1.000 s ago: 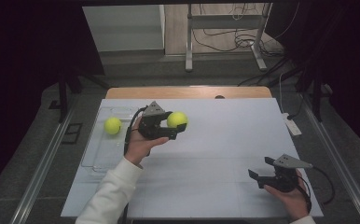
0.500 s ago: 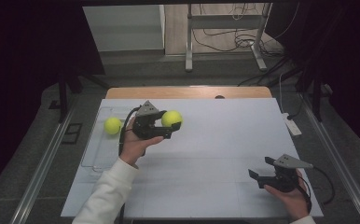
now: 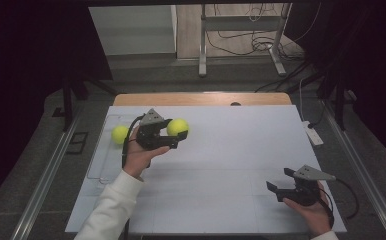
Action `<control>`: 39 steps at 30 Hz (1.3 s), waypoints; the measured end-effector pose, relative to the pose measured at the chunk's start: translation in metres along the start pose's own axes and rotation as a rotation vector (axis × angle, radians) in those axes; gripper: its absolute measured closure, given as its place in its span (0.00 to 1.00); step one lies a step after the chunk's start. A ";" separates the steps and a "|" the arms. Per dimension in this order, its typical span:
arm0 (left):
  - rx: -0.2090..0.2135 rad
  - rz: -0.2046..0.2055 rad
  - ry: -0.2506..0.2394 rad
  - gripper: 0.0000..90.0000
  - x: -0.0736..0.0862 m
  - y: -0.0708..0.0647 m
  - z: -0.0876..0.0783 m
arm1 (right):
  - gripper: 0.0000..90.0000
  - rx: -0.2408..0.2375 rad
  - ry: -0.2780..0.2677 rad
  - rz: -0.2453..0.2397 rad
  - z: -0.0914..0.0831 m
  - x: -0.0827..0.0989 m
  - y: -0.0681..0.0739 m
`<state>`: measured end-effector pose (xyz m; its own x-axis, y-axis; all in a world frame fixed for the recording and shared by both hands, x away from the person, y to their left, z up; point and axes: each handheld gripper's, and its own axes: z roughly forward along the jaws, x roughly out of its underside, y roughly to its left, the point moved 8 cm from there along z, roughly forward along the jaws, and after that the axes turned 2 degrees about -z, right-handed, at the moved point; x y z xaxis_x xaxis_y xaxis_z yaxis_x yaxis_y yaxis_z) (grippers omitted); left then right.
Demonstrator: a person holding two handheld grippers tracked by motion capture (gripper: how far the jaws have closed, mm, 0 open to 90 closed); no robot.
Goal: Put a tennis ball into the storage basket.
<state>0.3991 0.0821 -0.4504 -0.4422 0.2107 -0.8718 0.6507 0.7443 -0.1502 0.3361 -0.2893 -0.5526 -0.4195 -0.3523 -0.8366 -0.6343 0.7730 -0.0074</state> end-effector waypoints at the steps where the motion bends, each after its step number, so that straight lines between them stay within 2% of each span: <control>1: -0.001 0.001 -0.003 0.30 0.000 0.000 -0.001 | 0.15 0.000 0.000 0.000 0.000 0.000 0.000; 39: -0.068 -0.030 -0.011 0.30 0.010 0.027 -0.023 | 0.15 0.006 0.005 -0.002 0.001 0.001 -0.001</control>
<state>0.3977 0.1185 -0.4525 -0.4536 0.1808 -0.8727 0.5939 0.7915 -0.1447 0.3367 -0.2900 -0.5537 -0.4220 -0.3564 -0.8336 -0.6311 0.7756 -0.0120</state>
